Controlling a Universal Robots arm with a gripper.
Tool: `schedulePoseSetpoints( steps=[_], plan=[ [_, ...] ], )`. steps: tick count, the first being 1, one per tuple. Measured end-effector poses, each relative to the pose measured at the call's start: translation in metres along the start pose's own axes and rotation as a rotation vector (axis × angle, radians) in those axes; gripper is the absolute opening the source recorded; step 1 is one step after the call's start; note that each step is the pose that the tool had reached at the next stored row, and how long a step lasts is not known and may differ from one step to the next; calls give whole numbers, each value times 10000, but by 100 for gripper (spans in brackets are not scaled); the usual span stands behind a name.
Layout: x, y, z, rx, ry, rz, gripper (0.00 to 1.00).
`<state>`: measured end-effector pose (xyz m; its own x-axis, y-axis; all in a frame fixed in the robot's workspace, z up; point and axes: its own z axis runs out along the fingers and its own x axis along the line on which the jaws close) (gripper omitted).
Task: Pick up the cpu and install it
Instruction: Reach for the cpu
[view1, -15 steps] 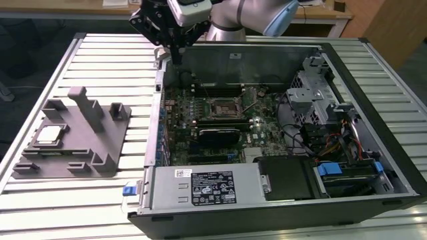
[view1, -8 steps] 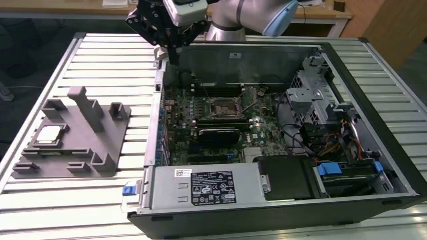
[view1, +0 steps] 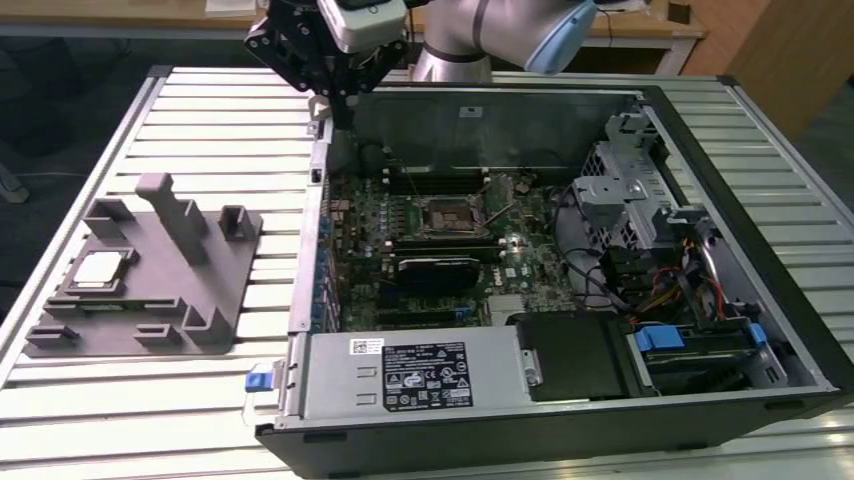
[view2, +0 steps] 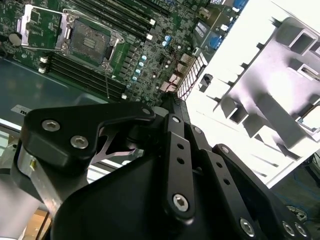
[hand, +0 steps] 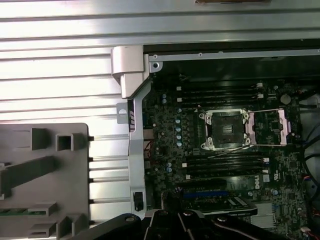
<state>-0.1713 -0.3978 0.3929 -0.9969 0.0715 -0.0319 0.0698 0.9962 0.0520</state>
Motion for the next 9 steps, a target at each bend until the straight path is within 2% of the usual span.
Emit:
schedulePoseSetpoints(
  steps=[9],
  plan=[
    [83,-6,-3,0,0,0,11]
  ],
)
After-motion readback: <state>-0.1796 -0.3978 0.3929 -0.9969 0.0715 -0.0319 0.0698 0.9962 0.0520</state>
